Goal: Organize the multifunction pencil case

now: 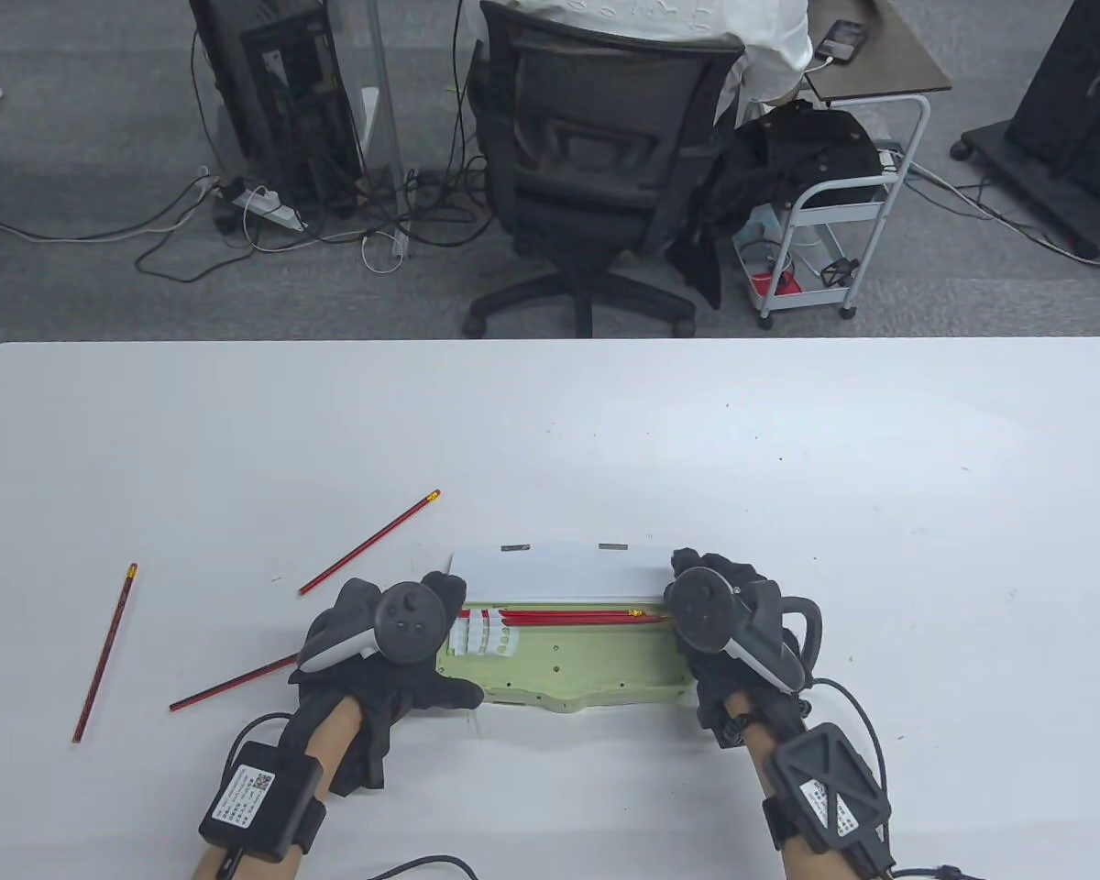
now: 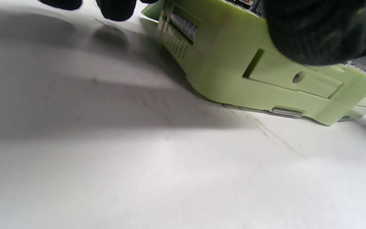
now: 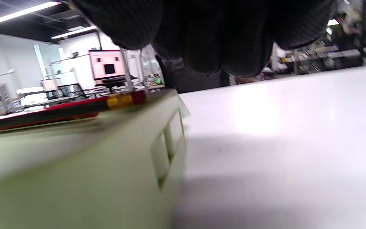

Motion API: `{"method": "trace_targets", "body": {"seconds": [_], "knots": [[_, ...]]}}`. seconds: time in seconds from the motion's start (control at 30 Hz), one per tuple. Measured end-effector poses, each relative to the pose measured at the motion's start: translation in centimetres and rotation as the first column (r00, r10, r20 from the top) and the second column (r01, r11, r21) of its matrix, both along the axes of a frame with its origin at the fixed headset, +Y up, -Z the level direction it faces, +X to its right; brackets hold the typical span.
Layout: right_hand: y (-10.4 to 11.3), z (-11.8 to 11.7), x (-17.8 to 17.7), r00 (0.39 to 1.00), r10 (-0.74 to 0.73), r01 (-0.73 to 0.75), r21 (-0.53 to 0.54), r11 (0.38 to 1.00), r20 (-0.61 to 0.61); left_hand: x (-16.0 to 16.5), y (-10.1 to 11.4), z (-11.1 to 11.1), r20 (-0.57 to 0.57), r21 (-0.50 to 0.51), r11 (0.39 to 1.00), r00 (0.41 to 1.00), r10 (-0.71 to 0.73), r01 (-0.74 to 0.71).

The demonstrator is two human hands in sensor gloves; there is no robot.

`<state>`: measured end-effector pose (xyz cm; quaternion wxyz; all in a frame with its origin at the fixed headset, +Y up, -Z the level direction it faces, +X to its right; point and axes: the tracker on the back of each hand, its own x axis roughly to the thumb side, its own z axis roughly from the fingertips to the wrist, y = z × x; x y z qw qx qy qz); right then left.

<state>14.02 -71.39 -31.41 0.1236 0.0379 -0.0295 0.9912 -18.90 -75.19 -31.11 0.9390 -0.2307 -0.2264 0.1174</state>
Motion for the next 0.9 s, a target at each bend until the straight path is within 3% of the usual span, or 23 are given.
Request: {"method": "trace_targets", "body": {"seconds": [0.33, 0.6, 0.9], "knots": [[-1.4, -0.2, -0.5, 0.994, 0.107, -0.107, -0.027, 0.994, 0.000, -0.1, 0.0, 0.0, -0.003, 0.001, 1.000, 1.000, 0.000, 0.000], [-2.1, 0.3, -2.2, 0.996, 0.087, -0.089, -0.044, 0.995, -0.036, -0.1, 0.0, 0.1, -0.007, -0.006, 1.000, 1.000, 0.007, -0.007], [-2.4, 0.5, -3.6, 0.988, 0.153, -0.153, -0.042, 0.987, 0.006, 0.0, 0.1, 0.1, -0.007, -0.002, 1.000, 1.000, -0.004, 0.004]]}}
